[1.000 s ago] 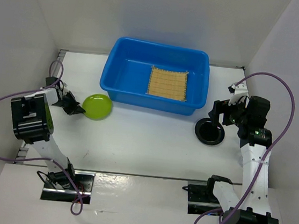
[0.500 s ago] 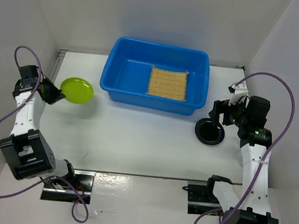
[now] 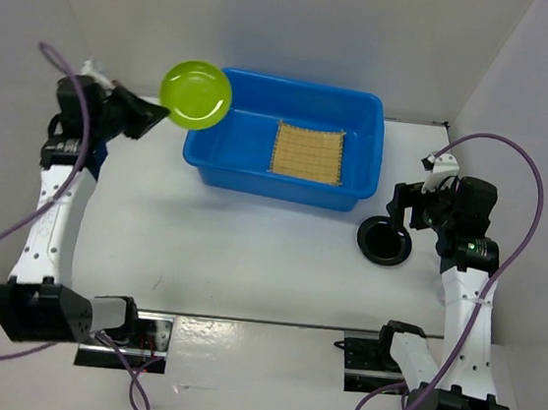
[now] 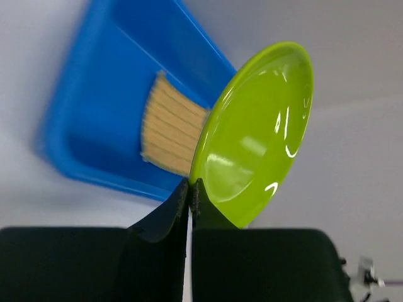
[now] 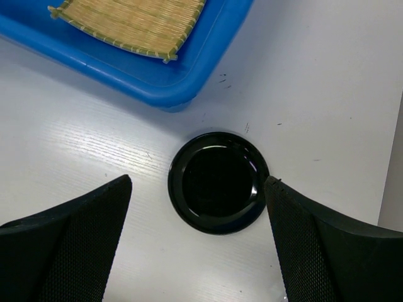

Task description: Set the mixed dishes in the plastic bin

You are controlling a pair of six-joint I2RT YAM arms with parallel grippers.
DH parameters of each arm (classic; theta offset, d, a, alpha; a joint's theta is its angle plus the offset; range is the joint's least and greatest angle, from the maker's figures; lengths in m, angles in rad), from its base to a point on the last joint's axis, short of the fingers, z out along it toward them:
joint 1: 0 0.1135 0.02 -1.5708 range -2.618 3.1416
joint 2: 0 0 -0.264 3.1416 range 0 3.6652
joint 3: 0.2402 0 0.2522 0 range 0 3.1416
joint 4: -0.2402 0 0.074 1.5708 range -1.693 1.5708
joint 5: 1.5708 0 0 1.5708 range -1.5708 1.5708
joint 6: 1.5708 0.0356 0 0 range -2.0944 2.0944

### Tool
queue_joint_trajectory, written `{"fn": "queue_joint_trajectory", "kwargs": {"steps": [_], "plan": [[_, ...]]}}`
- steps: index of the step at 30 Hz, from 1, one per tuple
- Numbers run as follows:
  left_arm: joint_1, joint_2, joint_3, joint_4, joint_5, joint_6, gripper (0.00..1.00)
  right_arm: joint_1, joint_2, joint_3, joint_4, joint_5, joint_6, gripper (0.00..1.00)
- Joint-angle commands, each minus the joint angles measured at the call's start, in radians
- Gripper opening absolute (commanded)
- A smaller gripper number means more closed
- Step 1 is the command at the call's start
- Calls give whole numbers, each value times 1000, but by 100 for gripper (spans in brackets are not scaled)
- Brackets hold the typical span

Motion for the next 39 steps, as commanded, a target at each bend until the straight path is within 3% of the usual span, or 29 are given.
{"fn": "queue_joint_trajectory", "kwargs": {"steps": [1,5,6,9,13,16,19,20,21,23,26,36,39], "plan": [[-147,132,102,108,16,-7,0,-8,-8,-3,60,28,20,90],[-379,340,330,10,-83,85,0,-8,-8,-12,60,28,20,90],[-410,454,473,-33,-97,124,0,-8,-8,-12,60,28,20,90],[-491,663,669,-151,-140,154,0,-8,-8,-12,60,28,20,90],[-534,855,896,-242,-187,194,0,-17,-8,-12,60,19,20,90],[-562,1050,1163,-372,-196,218,0,-17,-8,-12,60,18,20,90],[-582,1286,1559,-546,-210,227,0,-17,-8,-12,60,9,20,90],[-582,1431,1691,-588,-210,227,0,-17,-8,-12,60,9,20,90],[-571,1449,1750,-574,-156,214,0,-17,-8,-12,60,9,20,90],[-571,1451,1651,-506,-131,186,0,-17,-8,-12,60,0,20,90],[-571,1579,1817,-534,-142,186,0,-26,-8,-12,60,0,11,90],[-571,1731,1829,-518,-55,171,1,-26,21,-12,60,0,11,90],[-571,1753,1829,-506,-55,191,7,-26,31,-12,51,0,11,90]]}}
